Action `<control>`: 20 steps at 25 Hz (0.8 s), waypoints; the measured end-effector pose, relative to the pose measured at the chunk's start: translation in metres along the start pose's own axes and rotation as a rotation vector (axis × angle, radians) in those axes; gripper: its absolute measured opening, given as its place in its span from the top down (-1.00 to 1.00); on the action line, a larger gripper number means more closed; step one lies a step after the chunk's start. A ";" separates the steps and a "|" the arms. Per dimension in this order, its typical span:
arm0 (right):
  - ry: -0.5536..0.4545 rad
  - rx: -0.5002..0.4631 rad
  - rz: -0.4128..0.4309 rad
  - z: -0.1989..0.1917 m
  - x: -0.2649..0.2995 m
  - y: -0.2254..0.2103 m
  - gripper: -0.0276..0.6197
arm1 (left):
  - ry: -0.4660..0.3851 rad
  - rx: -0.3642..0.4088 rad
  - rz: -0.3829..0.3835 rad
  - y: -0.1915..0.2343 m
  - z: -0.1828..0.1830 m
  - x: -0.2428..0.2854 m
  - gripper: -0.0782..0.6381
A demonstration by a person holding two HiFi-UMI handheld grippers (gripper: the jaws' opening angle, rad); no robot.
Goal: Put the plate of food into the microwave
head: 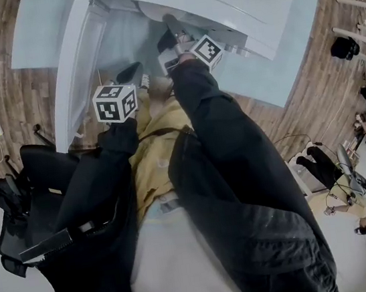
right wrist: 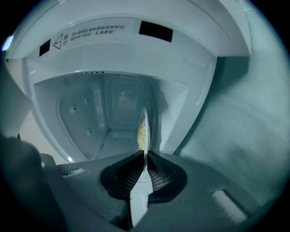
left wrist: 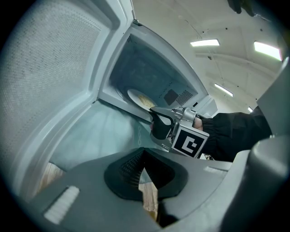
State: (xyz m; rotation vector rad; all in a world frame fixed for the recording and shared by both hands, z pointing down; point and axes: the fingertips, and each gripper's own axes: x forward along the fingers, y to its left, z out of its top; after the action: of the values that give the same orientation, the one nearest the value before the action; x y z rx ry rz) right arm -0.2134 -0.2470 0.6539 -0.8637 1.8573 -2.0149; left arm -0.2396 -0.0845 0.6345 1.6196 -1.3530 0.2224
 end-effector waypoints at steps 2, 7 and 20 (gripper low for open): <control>0.010 -0.004 -0.004 -0.002 -0.002 -0.001 0.83 | -0.003 0.003 0.001 -0.001 0.000 -0.002 0.80; 0.063 -0.037 0.004 -0.012 -0.015 0.002 0.58 | -0.015 0.021 -0.001 -0.008 0.005 -0.004 0.80; 0.262 -0.906 -0.007 -0.042 -0.127 0.111 0.93 | -0.190 0.250 -0.036 -0.102 0.071 -0.030 0.80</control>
State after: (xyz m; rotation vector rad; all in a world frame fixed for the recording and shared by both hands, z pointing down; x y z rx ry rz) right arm -0.1597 -0.1562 0.5150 -0.7967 2.9756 -1.2629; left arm -0.1958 -0.1277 0.5226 1.9116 -1.4839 0.2270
